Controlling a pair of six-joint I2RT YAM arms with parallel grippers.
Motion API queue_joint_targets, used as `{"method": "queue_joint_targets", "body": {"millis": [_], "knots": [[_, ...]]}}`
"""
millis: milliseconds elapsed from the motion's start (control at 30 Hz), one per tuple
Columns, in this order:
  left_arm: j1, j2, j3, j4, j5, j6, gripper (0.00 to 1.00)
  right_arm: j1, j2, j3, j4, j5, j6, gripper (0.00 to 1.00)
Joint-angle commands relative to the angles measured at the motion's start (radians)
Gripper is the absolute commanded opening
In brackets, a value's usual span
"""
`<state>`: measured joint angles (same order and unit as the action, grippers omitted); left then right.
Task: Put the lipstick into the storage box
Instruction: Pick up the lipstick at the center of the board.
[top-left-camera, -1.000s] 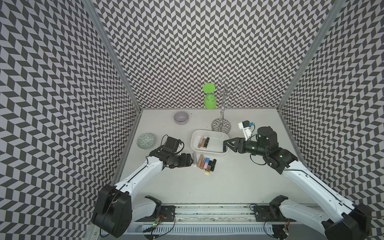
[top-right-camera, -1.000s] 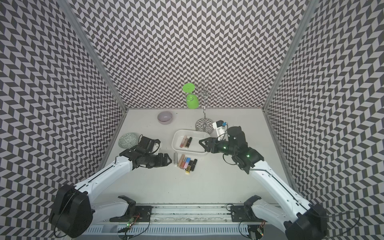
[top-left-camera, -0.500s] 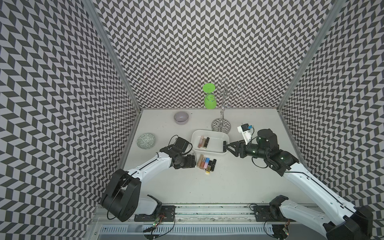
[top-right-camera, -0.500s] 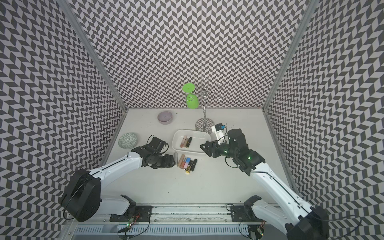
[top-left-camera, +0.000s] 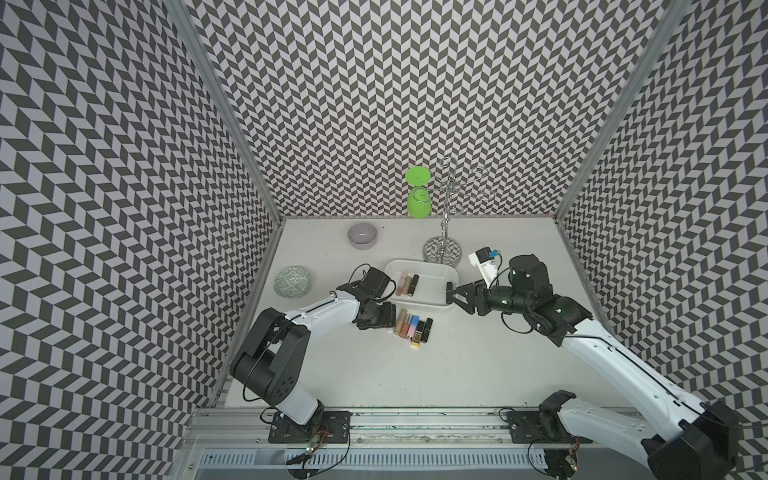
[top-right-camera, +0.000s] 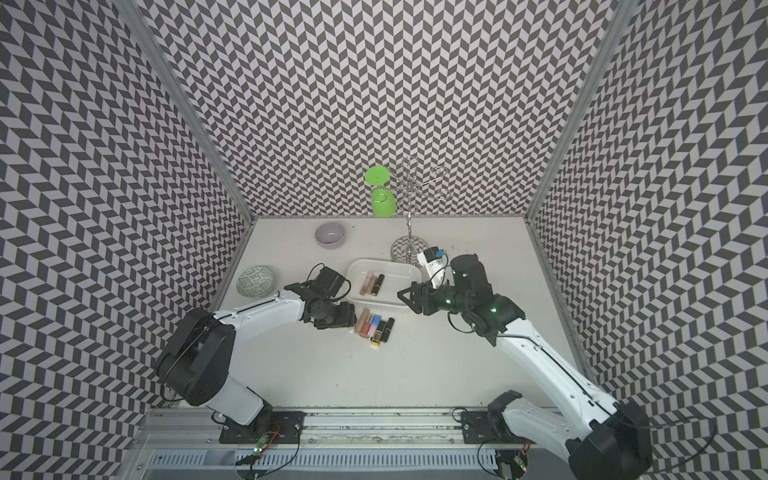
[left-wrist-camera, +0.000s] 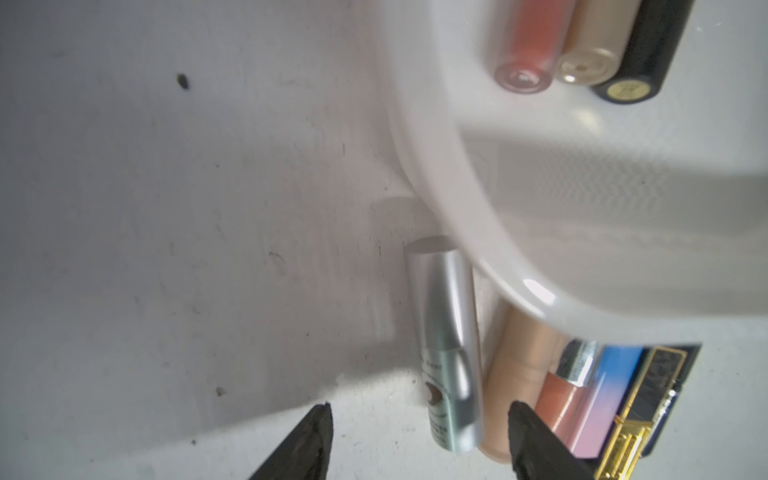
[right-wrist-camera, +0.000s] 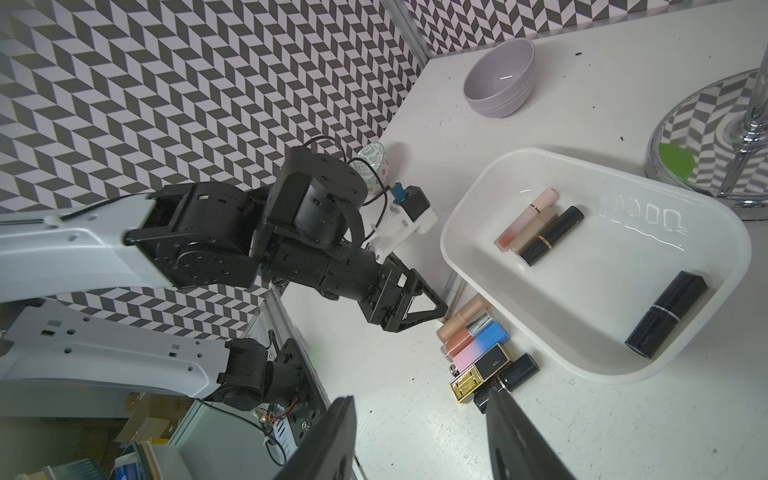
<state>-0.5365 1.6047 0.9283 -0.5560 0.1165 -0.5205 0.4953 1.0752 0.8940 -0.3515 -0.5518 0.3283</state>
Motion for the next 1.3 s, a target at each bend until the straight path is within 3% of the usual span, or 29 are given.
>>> {"method": "queue_joint_targets", "body": {"millis": [0,567,1267], "knots": [[-0.003,0.023,0.038,-0.018,-0.043,0.03,0.69,0.002,0.0,0.009,0.032,-0.008,-0.008,0.55],[-0.003,0.076,0.032,-0.049,-0.108,0.095,0.52,0.002,0.002,-0.039,0.132,-0.017,0.065,0.55],[-0.003,0.081,-0.073,-0.036,-0.106,0.122,0.32,0.002,0.013,-0.046,0.181,-0.014,0.105,0.55]]}}
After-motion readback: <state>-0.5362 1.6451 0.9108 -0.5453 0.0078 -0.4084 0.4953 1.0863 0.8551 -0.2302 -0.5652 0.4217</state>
